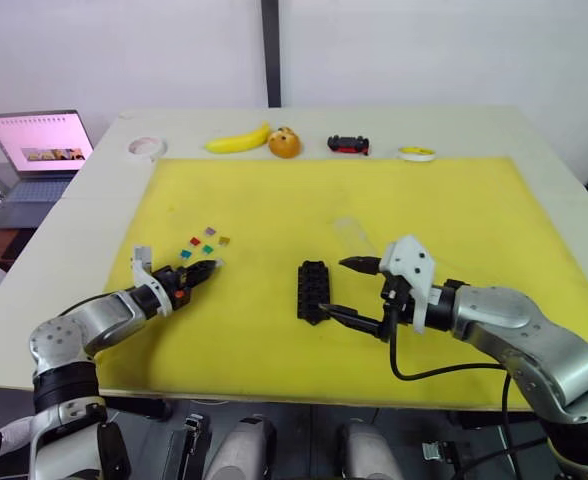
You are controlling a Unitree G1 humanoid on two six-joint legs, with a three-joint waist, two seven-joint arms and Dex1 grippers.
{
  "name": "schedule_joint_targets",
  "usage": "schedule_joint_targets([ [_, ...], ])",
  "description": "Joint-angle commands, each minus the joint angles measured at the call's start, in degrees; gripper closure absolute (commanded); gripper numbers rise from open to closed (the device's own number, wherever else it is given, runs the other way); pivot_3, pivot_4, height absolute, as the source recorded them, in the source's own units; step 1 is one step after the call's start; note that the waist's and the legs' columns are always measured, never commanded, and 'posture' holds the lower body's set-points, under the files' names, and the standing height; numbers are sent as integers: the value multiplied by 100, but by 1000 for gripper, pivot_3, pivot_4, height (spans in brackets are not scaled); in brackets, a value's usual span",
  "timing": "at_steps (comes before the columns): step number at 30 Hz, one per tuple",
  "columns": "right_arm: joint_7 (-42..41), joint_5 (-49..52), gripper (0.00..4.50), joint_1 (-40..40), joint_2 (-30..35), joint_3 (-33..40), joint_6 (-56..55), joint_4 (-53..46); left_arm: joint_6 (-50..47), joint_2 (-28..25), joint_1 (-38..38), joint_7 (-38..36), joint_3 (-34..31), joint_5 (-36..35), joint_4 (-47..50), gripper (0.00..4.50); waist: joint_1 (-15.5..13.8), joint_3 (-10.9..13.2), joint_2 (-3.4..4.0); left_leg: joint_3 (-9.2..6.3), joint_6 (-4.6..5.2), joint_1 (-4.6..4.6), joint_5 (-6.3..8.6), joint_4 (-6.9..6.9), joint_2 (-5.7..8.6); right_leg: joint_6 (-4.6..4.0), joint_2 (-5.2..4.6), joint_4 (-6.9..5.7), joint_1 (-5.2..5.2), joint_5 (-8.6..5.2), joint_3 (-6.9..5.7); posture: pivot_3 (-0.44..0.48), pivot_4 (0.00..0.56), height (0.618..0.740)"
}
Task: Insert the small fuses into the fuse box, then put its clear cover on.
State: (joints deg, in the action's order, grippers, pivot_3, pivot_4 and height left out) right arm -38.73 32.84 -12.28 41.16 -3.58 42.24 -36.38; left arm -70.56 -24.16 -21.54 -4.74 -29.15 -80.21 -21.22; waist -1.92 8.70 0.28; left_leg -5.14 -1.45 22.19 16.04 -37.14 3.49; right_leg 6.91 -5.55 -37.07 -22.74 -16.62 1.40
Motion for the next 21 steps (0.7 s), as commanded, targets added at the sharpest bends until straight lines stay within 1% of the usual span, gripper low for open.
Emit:
schedule_joint_targets([
  [1, -17, 76, 0, -29, 31, 180, -40, -267, -47, 87, 225, 77, 27, 314, -259, 4447, 7, 0, 0, 0, 0, 0, 0, 0, 0, 0, 0, 0, 0, 0, 0, 0, 150, 740],
  [5, 6, 178, 0, 29, 22, 276, 18, -316, -239, 20, 267, 103, -130, 47, 86, 4447, 68, 3, -5, 0, 0, 0, 0, 1, -1, 0, 0, 0, 0, 0, 0, 0, 150, 740],
  [8, 67, 450, 0, 136, -37, 523, 152, -367, -618, -193, 353, 104, -257, -531, 629, 4447, 127, 12, -20, -3, 0, 3, 0, 2, -3, 0, -3, 0, -3, 0, 0, 0, 150, 740],
  [12, 255, 1006, 0, 229, -197, 900, 401, -447, -957, -712, 483, 41, -281, -1553, 1290, 4447, 178, 51, -85, -3, -2, 22, 0, 3, -13, -1, -1, -1, -26, 0, 4, 0, 150, 740],
  [16, 573, 1761, 0, 148, -408, 1202, 746, -503, -834, -1221, 579, -2, -10, -2571, 1848, 4447, 168, 61, -100, -6, -6, 32, -2, 3, -18, -3, -2, -3, -38, 1, 10, 0, 150, 740],
  [18, 848, 2364, 0, 40, -575, 1306, 949, -515, -584, -1399, 411, 9, 283, -3104, 2243, 4447, 157, 63, -97, -5, -6, 32, -1, 4, -18, -5, -4, -1, -38, 1, 11, 0, 150, 740],
  [21, 1410, 3181, 0, -188, -841, 1360, 1138, -429, -299, -1397, 135, -77, 697, -3279, 2579, 4447, 128, 64, -98, -5, -6, 34, -1, 4, -18, -8, -6, 2, -37, 1, 12, 0, 150, 740],
])
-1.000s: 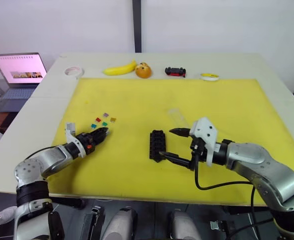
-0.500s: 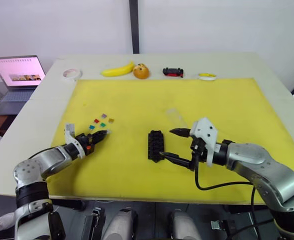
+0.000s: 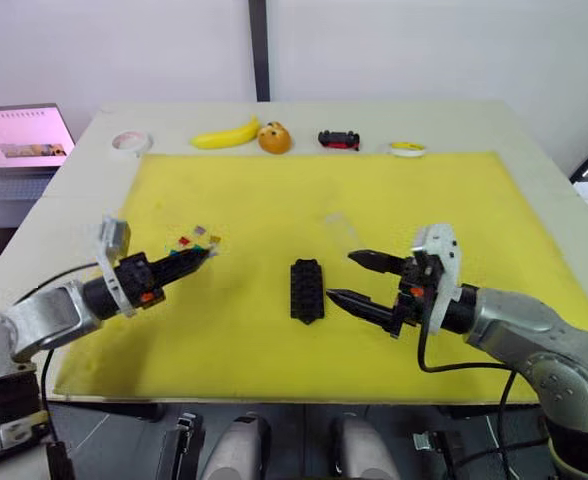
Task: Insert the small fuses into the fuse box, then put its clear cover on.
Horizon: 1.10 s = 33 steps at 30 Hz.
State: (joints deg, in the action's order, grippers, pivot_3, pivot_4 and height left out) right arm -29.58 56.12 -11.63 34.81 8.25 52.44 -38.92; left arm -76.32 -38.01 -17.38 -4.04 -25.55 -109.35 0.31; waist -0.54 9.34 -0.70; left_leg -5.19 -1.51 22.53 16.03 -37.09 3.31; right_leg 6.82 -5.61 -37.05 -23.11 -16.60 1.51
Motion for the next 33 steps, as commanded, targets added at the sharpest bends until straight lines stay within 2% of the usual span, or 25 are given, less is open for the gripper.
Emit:
schedule_joint_targets([
  [1, 725, 1125, 0, -345, -289, 179, 170, -125, 371, 17, -366, -173, 471, -365, 507, 4447, -6, 0, 0, 0, 0, 1, 0, 0, 0, -1, 0, 1, 0, 0, 0, 0, 150, 740],
  [10, 2328, 2958, 0, -944, -655, -51, -41, 212, 968, 377, -793, -245, 1218, -365, 741, 4447, 63, 2, 0, 5, 1, 4, -1, 8, -1, -1, 7, 2, -10, 0, 1, 0, 150, 740],
  [25, 3346, 3370, 0, -1307, -1042, -561, -408, 793, 1399, 573, -1083, -363, 1734, -350, 651, 4447, 131, 3, -1, 8, 3, 4, -2, 2, -1, 1, 17, -4, -9, 1, -5, 0, 150, 740],
  [26, 3384, 3404, 577, -1295, -1049, -567, -424, 791, 1414, 568, -1086, -371, 1747, -354, 649, 4500, 130, 3, 0, 8, 3, 4, -2, 2, -1, 1, 19, -4, -9, 1, -5, 0, 150, 740],
  [27, 3420, 3473, 754, -1275, -1071, -585, -432, 799, 1422, 580, -1094, -420, 1769, -262, 662, 4500, 131, 3, 0, 9, 3, 4, -2, 2, -1, 1, 22, -3, -9, 1, -5, 0, 150, 740],
  [33, 3768, 3859, 754, -1248, -1313, -563, -651, 914, 1489, 677, -1051, -494, 1817, -114, 684, 4500, 134, 3, 0, 8, 3, 4, -2, 2, -3, 1, 29, -5, -9, 1, -5, 0, 150, 740],
])
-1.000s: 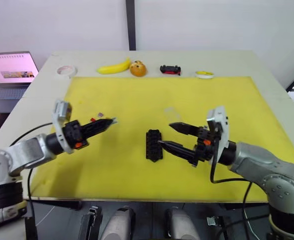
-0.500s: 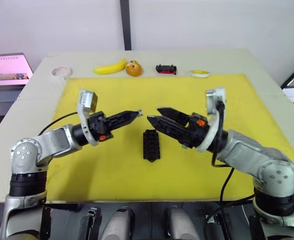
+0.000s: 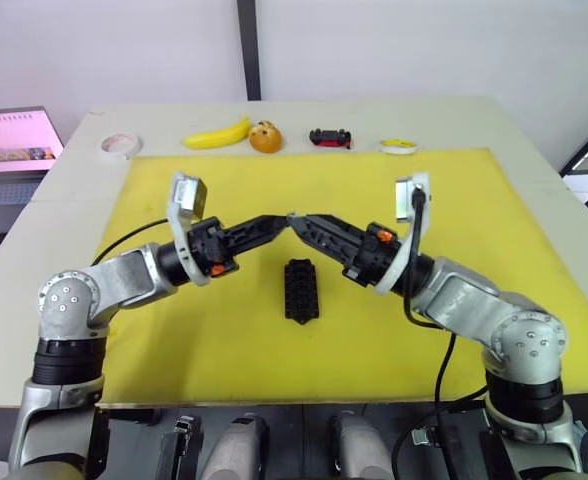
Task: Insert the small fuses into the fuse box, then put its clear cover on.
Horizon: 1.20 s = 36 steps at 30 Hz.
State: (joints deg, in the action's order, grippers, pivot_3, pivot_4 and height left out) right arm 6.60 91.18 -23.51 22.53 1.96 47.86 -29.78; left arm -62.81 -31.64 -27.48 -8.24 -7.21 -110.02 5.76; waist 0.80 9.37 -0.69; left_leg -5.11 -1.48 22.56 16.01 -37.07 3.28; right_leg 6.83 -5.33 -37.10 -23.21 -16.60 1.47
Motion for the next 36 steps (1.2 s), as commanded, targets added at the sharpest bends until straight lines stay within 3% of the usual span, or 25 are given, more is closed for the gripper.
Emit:
schedule_joint_targets([
  [1, 173, 411, 754, -65, -77, 80, -207, 20, 160, 61, -44, -46, -18, -72, 131, 4500, -1, 0, 0, 0, 0, 0, 0, -1, 0, 0, 0, 0, 0, 0, 0, 0, 150, 740],
  [9, 177, 475, 754, -33, 14, 23, -205, 57, 238, 96, -32, 3, -2, -115, 139, 4500, 1, 0, 0, 0, 0, 0, 0, -1, 0, 0, 0, 0, 0, 0, 0, 0, 150, 740],
  [12, 182, 480, 1571, -42, 2, 20, -223, 72, 227, 81, 2, -30, -3, -89, 115, 4500, 1, 0, 0, 0, 0, 0, 0, 0, 0, 0, 1, 0, 0, 0, 0, 0, 150, 740],
  [35, 308, 620, 1571, 82, 292, 11, -249, -65, 285, 191, -16, -25, 42, -39, -33, 4500, -1, 0, 0, 0, 1, 0, 0, -1, -1, 0, 4, 0, 1, 0, 1, 0, 150, 740],
  [36, 335, 599, 1794, 93, 326, -28, -227, -46, 287, 205, -15, -24, 52, -19, -39, 4500, -1, 0, 0, 1, 1, 0, 0, -1, -1, 0, 4, 0, 1, 0, 1, 0, 150, 740],
])
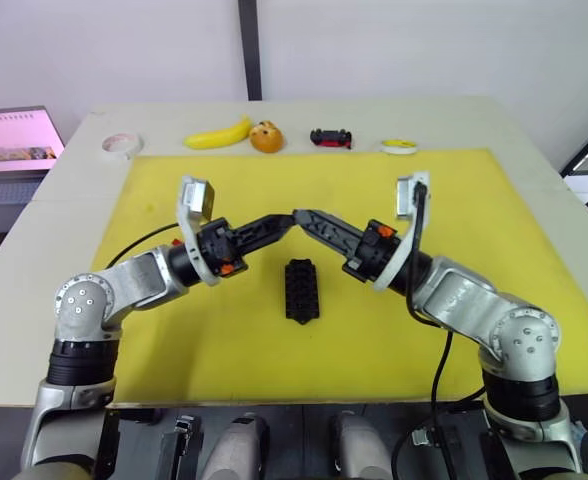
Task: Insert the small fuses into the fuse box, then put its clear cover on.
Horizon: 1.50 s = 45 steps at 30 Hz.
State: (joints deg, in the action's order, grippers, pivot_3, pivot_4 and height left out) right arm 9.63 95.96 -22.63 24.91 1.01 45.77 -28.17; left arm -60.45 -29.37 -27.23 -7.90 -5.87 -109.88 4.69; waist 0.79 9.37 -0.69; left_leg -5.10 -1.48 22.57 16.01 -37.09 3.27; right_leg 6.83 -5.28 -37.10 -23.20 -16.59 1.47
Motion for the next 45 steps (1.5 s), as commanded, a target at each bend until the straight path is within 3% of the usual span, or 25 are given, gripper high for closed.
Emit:
schedule_joint_targets([
  [1, 41, 82, 2029, 9, 104, 35, -12, -196, 52, -7, -39, -56, -71, -19, 66, 4500, 0, 0, 0, 0, 0, 0, 0, -1, 0, 0, 0, 0, 0, 0, 0, 0, 150, 740],
  [2, 35, 64, 2299, 3, 105, 18, -28, -192, 54, 7, -38, -63, -67, -17, 69, 4500, 0, 0, 0, 0, 0, 0, 0, -1, 0, 0, 0, 0, 0, 0, 0, 0, 150, 740],
  [23, -4, 96, 2299, 26, 64, -12, -144, -196, 67, 82, 44, -137, -53, 81, 139, 4500, -1, 0, 0, 0, 0, 0, 0, 0, -1, 0, 2, 0, 0, 0, 1, 0, 150, 740],
  [27, -63, 97, 3549, -34, 76, 7, -143, -175, 47, 91, 83, -105, -35, 45, 196, 4500, 2, 0, 0, 0, 0, 0, 0, -1, -2, 0, 2, 0, 0, 0, 1, 0, 150, 740],
  [44, -8, 227, 3549, -1, 89, -42, -115, -206, 59, 122, 52, -84, -24, 124, 152, 4500, 0, 0, 0, 0, 0, 0, 0, -1, -2, 0, 2, 0, 0, 0, 1, 0, 150, 740],
  [45, -4, 227, 3804, -5, 70, -38, -134, -207, 44, 117, 50, -93, -20, 122, 144, 4500, 0, 0, 0, 0, 0, 0, 0, -1, -2, 0, 2, 0, 0, 0, 1, 0, 150, 740],
])
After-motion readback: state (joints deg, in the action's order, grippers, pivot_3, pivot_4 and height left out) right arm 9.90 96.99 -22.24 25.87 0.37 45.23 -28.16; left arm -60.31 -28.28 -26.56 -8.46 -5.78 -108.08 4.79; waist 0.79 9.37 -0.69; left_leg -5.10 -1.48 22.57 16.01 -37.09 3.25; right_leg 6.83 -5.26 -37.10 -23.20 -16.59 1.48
